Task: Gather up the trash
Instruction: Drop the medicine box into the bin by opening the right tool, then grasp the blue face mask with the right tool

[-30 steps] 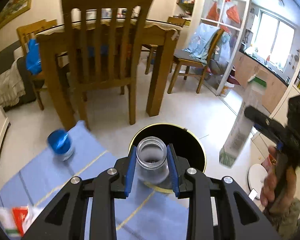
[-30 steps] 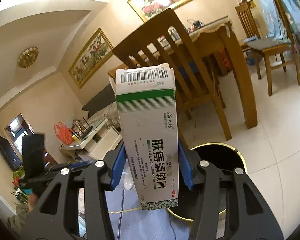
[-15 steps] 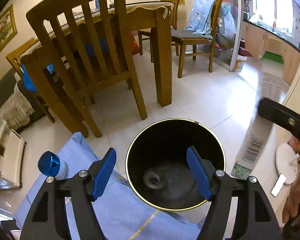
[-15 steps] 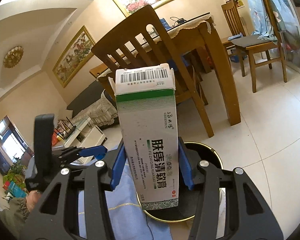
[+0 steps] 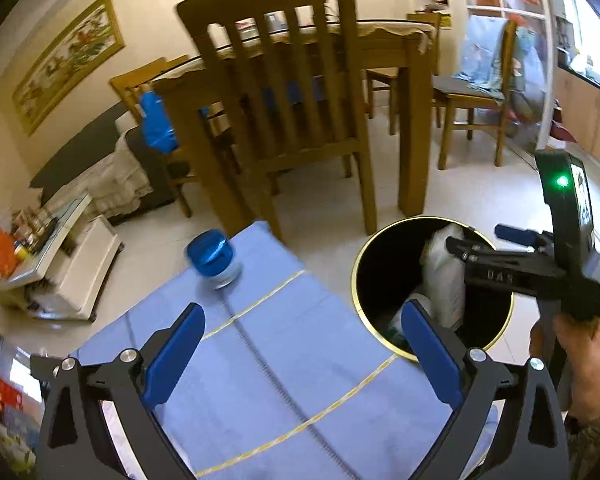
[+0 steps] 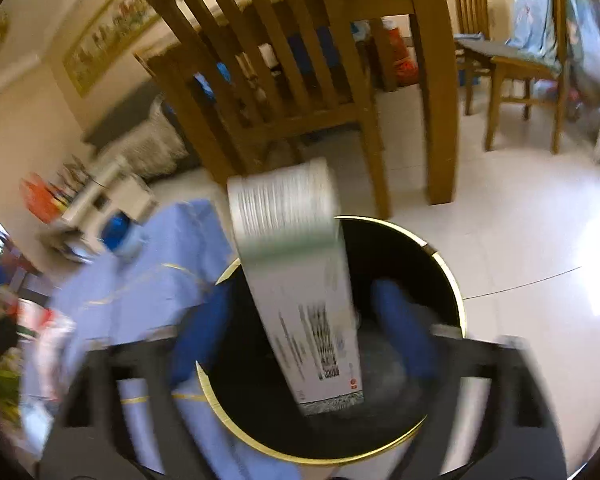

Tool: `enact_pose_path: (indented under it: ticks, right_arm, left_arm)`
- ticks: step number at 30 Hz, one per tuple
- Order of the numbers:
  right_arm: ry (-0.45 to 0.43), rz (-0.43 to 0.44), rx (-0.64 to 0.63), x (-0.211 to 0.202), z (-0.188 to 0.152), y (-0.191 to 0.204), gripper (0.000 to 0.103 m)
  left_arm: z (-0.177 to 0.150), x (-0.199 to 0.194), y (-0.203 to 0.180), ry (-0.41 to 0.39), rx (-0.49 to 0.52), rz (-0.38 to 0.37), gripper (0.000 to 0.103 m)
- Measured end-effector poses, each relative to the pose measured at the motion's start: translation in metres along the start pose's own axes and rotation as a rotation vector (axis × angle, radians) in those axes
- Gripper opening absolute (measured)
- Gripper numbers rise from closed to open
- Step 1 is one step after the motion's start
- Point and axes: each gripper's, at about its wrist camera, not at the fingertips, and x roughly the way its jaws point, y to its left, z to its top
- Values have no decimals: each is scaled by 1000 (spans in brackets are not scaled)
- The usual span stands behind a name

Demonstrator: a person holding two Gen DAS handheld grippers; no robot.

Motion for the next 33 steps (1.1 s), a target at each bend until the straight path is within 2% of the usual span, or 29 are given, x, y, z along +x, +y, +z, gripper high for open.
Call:
enact_pose_path:
  ticks: [4, 8, 9, 11, 12, 13, 14, 15, 16, 18, 20, 23, 25, 30, 33]
  right_arm:
    - [-54, 3, -2, -23, 2, 13, 89]
    - [-102, 52, -18, -57, 1, 33, 89]
    - [-108, 82, -30, -66, -1, 44, 90]
    - [-95, 171, -71, -80, -10, 74, 91]
    - [-80, 213, -93, -83, -16, 87, 92]
    - [-57, 266, -122, -87, -24, 104, 93]
    - [-28, 321, -147, -87, -33, 121, 93]
    - [26, 413, -177, -85, -47, 147, 93]
    - [60, 461, -193, -84, -56, 163, 93]
    - [128, 536, -241, -80, -81, 202, 93]
    - [178, 588, -294, -76, -100, 234, 93]
    - [248, 634, -472, -76, -141, 299, 93]
    - [257, 654, -557, -83, -159, 328, 92]
    - [211, 641, -717, -105, -186, 369, 91]
    - [180, 556, -858, -112, -211, 382, 87]
  left_arm:
    - [-15, -18, 23, -12, -35, 48, 96]
    - [-40, -48, 72, -18, -159, 77, 96]
    - [-46, -54, 84, -20, -182, 94, 96]
    - [-65, -71, 112, -30, -213, 177, 96]
    - [-80, -82, 129, -28, -221, 256, 96]
    - [-95, -91, 146, -23, -228, 333, 96]
    - [-104, -96, 156, -18, -235, 372, 96]
    - [-122, -104, 175, -4, -256, 433, 96]
    - [-139, -110, 193, 18, -281, 474, 96]
    - [-166, -118, 219, 57, -342, 505, 96]
    - [-198, -126, 243, 90, -411, 512, 96]
    - [-231, -133, 261, 112, -452, 532, 96]
    - [-249, -136, 271, 130, -482, 525, 96]
    - [-270, -138, 278, 130, -520, 479, 96]
    - [-275, -135, 279, 118, -533, 450, 96]
